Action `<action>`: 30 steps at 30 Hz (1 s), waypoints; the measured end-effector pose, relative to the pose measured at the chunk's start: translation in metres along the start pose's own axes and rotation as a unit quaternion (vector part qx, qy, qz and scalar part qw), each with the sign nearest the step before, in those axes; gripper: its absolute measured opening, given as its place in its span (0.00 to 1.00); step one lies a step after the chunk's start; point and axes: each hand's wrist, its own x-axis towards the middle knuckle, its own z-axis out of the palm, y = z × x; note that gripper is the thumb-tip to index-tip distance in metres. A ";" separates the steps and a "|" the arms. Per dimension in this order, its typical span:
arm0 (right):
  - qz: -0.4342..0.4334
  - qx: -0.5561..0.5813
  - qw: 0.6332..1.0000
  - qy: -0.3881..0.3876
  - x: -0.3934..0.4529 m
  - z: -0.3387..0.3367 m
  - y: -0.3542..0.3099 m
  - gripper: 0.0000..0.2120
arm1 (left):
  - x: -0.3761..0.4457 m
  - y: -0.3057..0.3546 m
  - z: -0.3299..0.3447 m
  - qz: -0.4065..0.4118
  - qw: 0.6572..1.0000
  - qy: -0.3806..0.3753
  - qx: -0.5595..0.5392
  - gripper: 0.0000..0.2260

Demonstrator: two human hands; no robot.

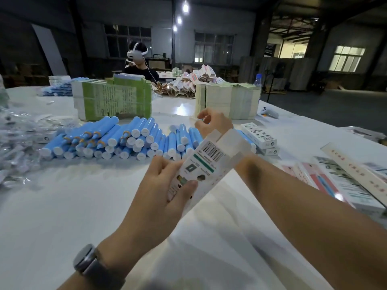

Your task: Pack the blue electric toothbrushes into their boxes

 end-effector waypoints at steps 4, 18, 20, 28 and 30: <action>0.045 -0.252 0.963 -0.084 0.016 -0.001 0.011 0.04 | -0.004 -0.006 -0.003 -0.040 0.994 0.019 -0.097 0.06; -0.007 -0.368 0.924 -0.107 0.030 0.018 0.000 0.05 | -0.005 -0.022 0.002 -0.102 0.966 -0.007 -0.236 0.15; 0.011 -0.311 0.947 -0.081 0.032 0.019 0.004 0.01 | -0.007 -0.028 0.006 -0.117 0.960 -0.007 -0.254 0.18; 0.247 0.472 0.846 -0.010 0.010 -0.011 -0.007 0.07 | -0.010 -0.034 0.012 -0.134 0.959 -0.020 -0.251 0.22; 0.216 0.588 0.774 -0.091 -0.013 -0.021 -0.017 0.05 | -0.010 -0.031 0.013 -0.130 0.961 -0.025 -0.244 0.23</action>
